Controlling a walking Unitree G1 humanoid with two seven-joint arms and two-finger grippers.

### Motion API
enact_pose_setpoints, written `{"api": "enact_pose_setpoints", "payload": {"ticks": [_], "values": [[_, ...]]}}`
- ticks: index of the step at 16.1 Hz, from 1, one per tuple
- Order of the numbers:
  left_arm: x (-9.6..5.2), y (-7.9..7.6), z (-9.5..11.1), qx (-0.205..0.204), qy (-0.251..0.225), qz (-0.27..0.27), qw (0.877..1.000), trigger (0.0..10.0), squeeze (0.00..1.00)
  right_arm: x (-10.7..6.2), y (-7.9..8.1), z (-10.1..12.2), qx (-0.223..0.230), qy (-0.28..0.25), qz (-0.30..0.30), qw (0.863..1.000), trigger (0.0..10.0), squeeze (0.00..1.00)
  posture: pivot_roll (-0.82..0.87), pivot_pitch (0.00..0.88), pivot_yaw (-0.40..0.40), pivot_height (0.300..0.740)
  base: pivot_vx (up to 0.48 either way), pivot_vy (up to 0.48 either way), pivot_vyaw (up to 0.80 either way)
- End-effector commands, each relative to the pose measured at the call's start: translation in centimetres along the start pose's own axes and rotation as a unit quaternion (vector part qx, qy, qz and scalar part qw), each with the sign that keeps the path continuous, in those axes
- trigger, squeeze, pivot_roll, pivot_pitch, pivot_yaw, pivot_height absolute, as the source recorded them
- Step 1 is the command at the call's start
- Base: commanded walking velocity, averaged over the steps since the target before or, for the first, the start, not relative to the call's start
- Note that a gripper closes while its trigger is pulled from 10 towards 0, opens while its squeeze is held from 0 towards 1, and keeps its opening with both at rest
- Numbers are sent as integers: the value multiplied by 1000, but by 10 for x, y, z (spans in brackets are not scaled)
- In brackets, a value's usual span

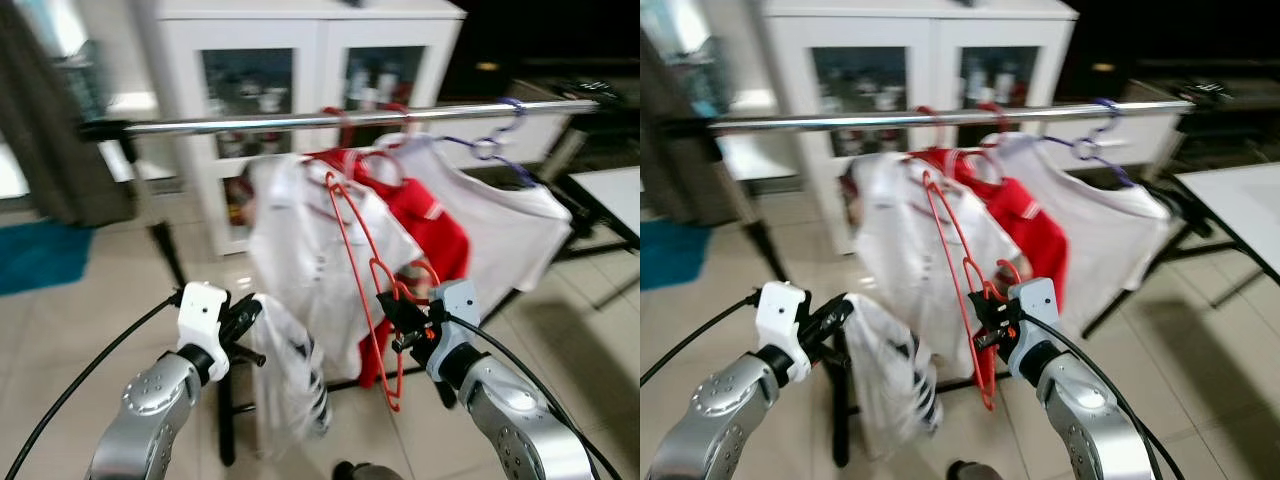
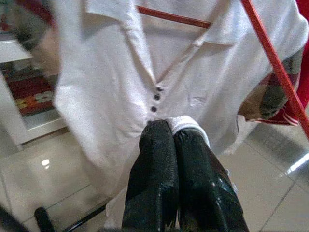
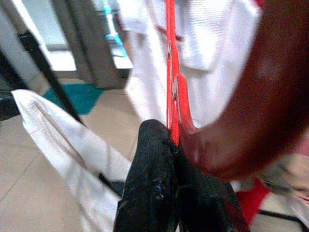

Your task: Hang hanger

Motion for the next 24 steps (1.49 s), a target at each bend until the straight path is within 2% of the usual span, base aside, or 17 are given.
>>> {"api": "enact_pose_setpoints", "payload": {"ticks": [1, 4, 6, 9, 11, 16, 24], "values": [[0, 2, 4, 17, -4, 8, 1000, 10000, 0, -2, -6, 4, -5, -2, -13, 1000, 10000, 0, -27, 0, -9, 740, 0, 0, -800], [-4, 8, 4, 15, -3, 21, 1000, 10000, 0, -5, -2, 0, -4, 5, -15, 1000, 10000, 0, -38, 0, 14, 740, 0, 0, -800], [6, 10, 4, 17, -5, 27, 999, 10000, 0, -7, -3, -8, -11, 21, -20, 1000, 10000, 0, -67, 0, 40, 740, 0, 0, -800], [7, 3, 13, 15, -20, 15, 1000, 10000, 0, -8, -4, -4, 0, 18, -27, 999, 10000, 0, -69, 0, 25, 740, 0, 0, -800], [3, 3, 1, 24, -2, 13, 1000, 10000, 0, -12, -1, -11, -9, 33, -22, 999, 10000, 0, -62, 0, 13, 740, 0, 0, -800], [0, -9, -2, 29, 5, -23, 999, 10000, 0, -9, -1, -11, -13, 36, -11, 999, 10000, 0, -35, 0, -12, 740, 0, 0, -800], [3, -20, -6, 34, 21, -67, 997, 10000, 0, -11, -3, -13, -15, 39, -16, 999, 10000, 0, -51, 0, 1, 740, 0, 0, -800]]}}
Point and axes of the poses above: a point about 5 cm out from each wrist's last joint towards the gripper, its own x axis pointing out of the wrist towards the gripper, its own z axis along the axis of the wrist's last joint, y = z × x, the point moved 4 cm from there along x, pointing out of the wrist towards the gripper, and after that the axes turned 13 degrees about -x, right-handed, at the moved point
